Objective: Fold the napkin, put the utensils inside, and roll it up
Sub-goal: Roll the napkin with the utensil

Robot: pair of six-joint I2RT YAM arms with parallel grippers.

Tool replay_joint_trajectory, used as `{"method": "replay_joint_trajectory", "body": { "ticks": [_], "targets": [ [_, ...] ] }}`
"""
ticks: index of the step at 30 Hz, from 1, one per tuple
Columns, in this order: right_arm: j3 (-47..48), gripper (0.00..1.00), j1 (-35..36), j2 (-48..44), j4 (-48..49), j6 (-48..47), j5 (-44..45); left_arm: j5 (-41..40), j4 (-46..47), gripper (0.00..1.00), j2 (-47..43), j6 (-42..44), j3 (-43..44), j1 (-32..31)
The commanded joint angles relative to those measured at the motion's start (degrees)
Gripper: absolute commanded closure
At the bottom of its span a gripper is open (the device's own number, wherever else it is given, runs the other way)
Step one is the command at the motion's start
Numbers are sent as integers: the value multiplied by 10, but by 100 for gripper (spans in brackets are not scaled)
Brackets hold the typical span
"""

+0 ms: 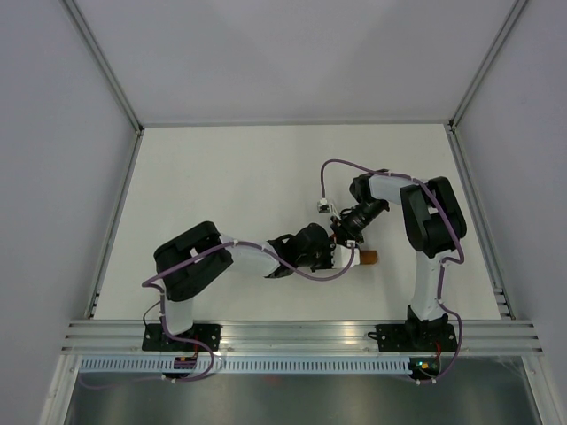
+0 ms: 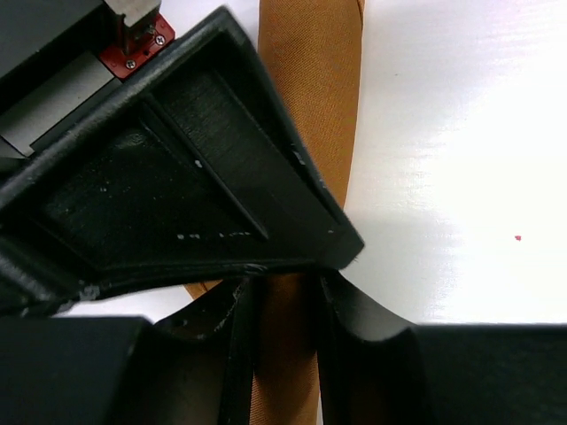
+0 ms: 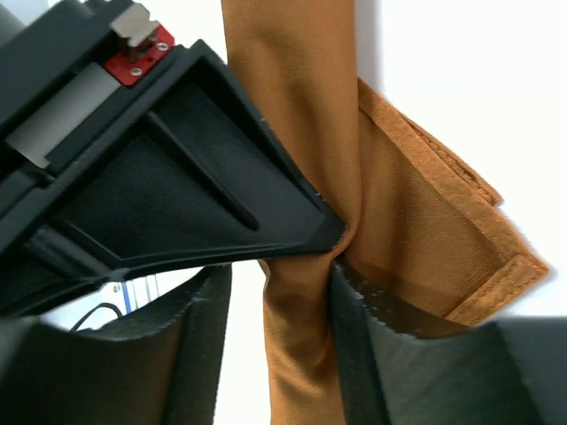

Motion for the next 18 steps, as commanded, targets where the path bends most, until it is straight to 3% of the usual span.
{"method": "replay_joint_trajectory", "body": {
  "ticks": [1,8,9,10,18],
  "targets": [
    [-11,44,-4,-15,89,-24,82,44,-74,96,28,-47,13,9],
    [-9,38,-28,-91,117,28,81,97,-116,98,35,-91,42,29],
    [-12,13,-33,-107,125,37,83,101,-119,98,35,-94,43,33],
    [-14,2,-42,-115,137,58,84,105,-127,98,36,-97,49,35],
    [-55,2,-95,-227,239,137,81,146,-198,98,64,-148,100,66]
  ]
}}
